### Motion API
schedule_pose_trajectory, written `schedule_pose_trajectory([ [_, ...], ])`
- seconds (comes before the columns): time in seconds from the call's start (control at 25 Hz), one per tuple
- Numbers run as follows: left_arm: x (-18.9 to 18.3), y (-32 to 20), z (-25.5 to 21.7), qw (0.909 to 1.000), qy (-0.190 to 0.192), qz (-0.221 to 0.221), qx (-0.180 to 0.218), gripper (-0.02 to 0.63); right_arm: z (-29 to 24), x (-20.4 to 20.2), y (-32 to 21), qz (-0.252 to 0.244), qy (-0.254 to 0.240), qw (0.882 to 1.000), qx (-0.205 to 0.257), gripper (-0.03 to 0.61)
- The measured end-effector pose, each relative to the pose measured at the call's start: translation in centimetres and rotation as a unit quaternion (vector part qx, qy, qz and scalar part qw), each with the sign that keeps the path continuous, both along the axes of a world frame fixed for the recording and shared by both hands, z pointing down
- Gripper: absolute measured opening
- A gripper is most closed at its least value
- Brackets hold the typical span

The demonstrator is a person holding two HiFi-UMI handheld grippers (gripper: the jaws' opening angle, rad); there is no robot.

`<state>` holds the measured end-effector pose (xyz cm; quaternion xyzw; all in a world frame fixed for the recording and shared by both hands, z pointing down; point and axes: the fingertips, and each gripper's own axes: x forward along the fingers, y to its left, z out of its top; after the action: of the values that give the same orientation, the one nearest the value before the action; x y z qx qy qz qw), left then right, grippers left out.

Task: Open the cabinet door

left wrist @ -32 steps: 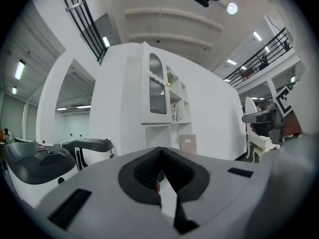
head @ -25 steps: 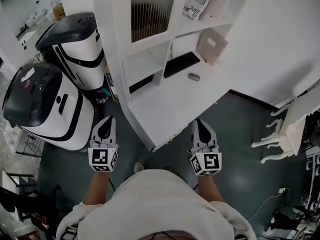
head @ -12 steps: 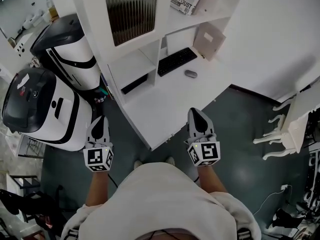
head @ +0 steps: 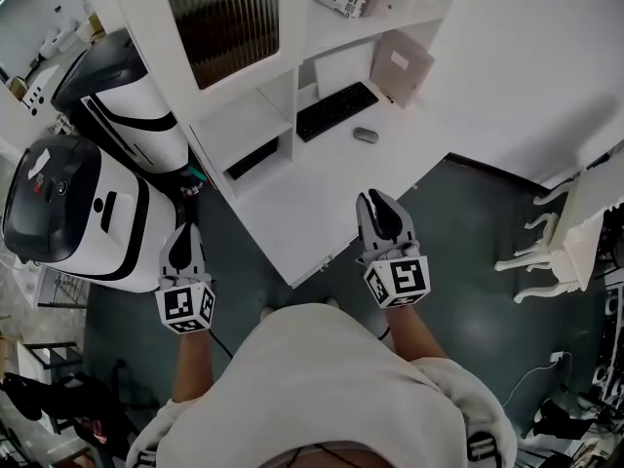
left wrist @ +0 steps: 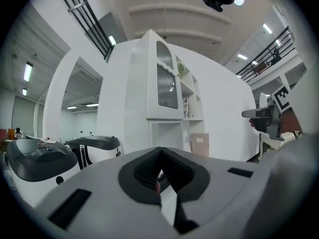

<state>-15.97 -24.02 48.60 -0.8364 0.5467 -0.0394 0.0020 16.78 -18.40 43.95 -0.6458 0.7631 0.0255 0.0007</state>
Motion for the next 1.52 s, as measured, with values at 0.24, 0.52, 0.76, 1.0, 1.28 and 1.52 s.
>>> schedule_pose_trajectory([
  [0.24, 0.2, -0.4, 0.1, 1.0, -0.003, -0.004, 0.0, -0.002, -0.2, 0.3, -0.6, -0.008, -0.007, 1.0, 0.004, 0.224],
  [0.52, -0.4, -0.6, 0.1, 1.0, -0.003, -0.006, 0.0, -0.002, -0.3, -0.3, -0.9, -0.019, -0.009, 1.0, 0.008, 0.278],
  [0.76, -0.7, -0.4, 0.2, 1.0, -0.002, -0.006, 0.0, -0.002, -0.6, -0.5, -0.8, -0.016, -0.006, 1.0, 0.007, 0.275],
  [1.0, -1.3, 0.1, 0.0, 0.9999, 0.0, -0.012, 0.003, -0.002, -1.5, -0.7, -1.3, -0.02, 0.003, 1.0, 0.011, 0.261],
  [1.28, -2.3, 0.9, 0.0, 0.9997, 0.002, -0.023, 0.003, -0.002, -4.3, -0.9, -3.1, -0.033, 0.019, 0.999, 0.03, 0.25],
  [1.52, -2.9, 1.4, 0.1, 0.9995, 0.003, -0.031, 0.0, -0.002, -6.8, -0.5, -5.1, -0.038, 0.026, 0.998, 0.043, 0.244],
])
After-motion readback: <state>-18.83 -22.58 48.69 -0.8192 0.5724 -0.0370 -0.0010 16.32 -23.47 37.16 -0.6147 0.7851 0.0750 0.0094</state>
